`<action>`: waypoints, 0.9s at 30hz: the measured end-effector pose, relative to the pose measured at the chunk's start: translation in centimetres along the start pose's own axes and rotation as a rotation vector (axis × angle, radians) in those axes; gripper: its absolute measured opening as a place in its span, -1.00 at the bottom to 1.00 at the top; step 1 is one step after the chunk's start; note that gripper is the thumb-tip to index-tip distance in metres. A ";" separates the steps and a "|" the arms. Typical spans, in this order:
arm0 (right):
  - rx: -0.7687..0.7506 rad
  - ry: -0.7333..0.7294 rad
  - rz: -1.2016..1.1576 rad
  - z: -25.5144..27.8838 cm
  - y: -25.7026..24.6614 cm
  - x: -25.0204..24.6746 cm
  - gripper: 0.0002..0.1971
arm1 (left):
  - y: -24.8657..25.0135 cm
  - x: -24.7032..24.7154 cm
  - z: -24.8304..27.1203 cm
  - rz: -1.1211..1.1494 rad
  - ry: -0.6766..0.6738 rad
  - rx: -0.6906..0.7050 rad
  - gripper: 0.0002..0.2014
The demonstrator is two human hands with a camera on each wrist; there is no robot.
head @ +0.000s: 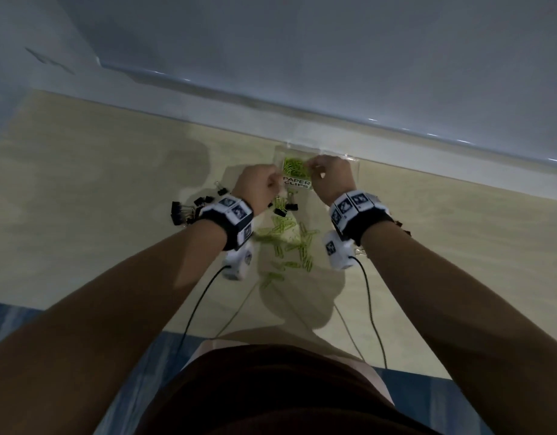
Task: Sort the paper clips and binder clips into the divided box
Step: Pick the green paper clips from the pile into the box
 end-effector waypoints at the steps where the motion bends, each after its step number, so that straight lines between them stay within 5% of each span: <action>1: -0.039 -0.022 0.020 1.2 0.5 0.2 -0.76 | -0.8 0.3 1.4 -0.059 -0.058 0.020 -0.82; 4: 0.014 -0.240 0.132 5.5 2.9 1.4 -0.76 | -3.1 2.5 4.9 -0.253 -0.290 0.007 -0.71; 6: 0.061 -0.364 0.287 7.7 4.7 2.7 -0.57 | -4.7 4.0 6.0 -0.271 -0.376 -0.051 -0.53; 9: 0.152 -0.337 0.360 9.3 6.1 4.5 -0.29 | -4.7 5.7 6.3 -0.414 -0.382 0.033 -0.25; 13: 0.100 -0.300 0.338 10.1 5.2 6.9 -0.43 | -3.8 6.6 6.5 -0.323 -0.253 0.037 -0.56; 17: 0.043 -0.294 0.199 10.4 3.9 6.8 -0.69 | -3.4 6.6 6.3 -0.283 -0.266 0.040 -0.78; 22: -0.087 -0.293 0.247 10.9 3.2 6.2 -0.85 | -2.9 6.1 6.0 -0.432 -0.332 0.103 -0.83; 27: 0.049 -0.230 0.209 10.5 4.8 5.2 -0.89 | -3.1 5.0 5.7 -0.479 -0.361 0.131 -0.82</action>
Point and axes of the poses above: each hand's wrist, its own z-axis away from the middle knuckle, its own x-axis out of the palm, y = z × x, the point moved 4 cm from there along -z, towards the middle knuckle, and after that the axes turned 3 degrees about -z, right-handed, at the moved point
